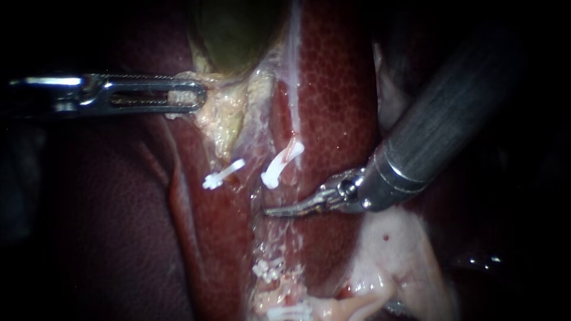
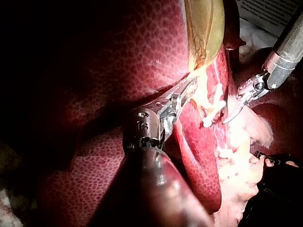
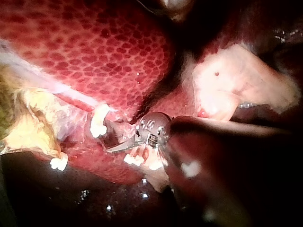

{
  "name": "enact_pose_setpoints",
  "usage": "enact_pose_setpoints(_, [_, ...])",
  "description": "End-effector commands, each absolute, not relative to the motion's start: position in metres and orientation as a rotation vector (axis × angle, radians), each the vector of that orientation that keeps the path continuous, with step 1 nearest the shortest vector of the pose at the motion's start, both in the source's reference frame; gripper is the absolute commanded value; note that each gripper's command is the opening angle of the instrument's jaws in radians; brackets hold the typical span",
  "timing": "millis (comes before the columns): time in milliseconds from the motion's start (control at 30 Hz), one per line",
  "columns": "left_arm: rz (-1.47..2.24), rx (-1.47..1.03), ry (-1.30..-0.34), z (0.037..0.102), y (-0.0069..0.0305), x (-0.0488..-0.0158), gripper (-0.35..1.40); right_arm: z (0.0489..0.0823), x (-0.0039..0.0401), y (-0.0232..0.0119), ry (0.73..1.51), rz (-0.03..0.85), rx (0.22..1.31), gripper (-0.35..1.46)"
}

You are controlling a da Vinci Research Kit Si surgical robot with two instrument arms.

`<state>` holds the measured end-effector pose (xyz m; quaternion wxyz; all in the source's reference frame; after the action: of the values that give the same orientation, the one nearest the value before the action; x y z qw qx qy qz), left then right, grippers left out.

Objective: Go back from the cut right tube

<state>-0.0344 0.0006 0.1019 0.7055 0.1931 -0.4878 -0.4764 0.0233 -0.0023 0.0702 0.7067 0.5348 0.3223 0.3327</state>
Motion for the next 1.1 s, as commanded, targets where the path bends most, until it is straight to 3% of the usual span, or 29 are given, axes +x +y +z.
enact_pose_setpoints(33, [-1.059,0.429,-1.084,0.1019,0.0006,-0.0344,-0.35,0.0702,0.0233,-0.0023,0.717,0.738,1.188,-0.35])
enact_pose_setpoints(467, [-1.059,0.429,-1.084,0.1019,0.0006,-0.0344,-0.35,0.0702,0.0229,-0.0025,0.716,0.735,1.189,-0.35])
enact_pose_setpoints(500, [-1.059,0.429,-1.084,0.1019,0.0006,-0.0344,-0.35,0.0702,0.0229,-0.0025,0.716,0.734,1.188,-0.05])
enact_pose_setpoints(567, [-1.059,0.429,-1.084,0.1019,0.0006,-0.0344,-0.35,0.0702,0.0228,-0.0027,0.733,0.710,1.173,0.84])
enact_pose_setpoints(600, [-1.059,0.429,-1.084,0.1019,0.0006,-0.0344,-0.35,0.0702,0.0227,-0.0030,0.782,0.656,1.125,1.11])
enact_pose_setpoints(667, [-1.059,0.429,-1.084,0.1019,0.0006,-0.0344,-0.35,0.0703,0.0224,-0.0036,0.813,0.691,1.061,1.36])
enact_pose_setpoints(800, [-1.059,0.429,-1.084,0.1019,0.0006,-0.0344,-0.35,0.0705,0.0223,-0.0044,0.832,0.722,1.009,1.43])
enact_pose_setpoints(967, [-1.059,0.429,-1.084,0.1019,0.0006,-0.0344,-0.35,0.0704,0.0219,-0.0045,0.834,0.677,1.040,1.43])
enact_pose_setpoints(1100, [-1.059,0.429,-1.084,0.1019,0.0006,-0.0344,-0.35,0.0698,0.0213,-0.0046,0.896,0.587,0.998,1.43])
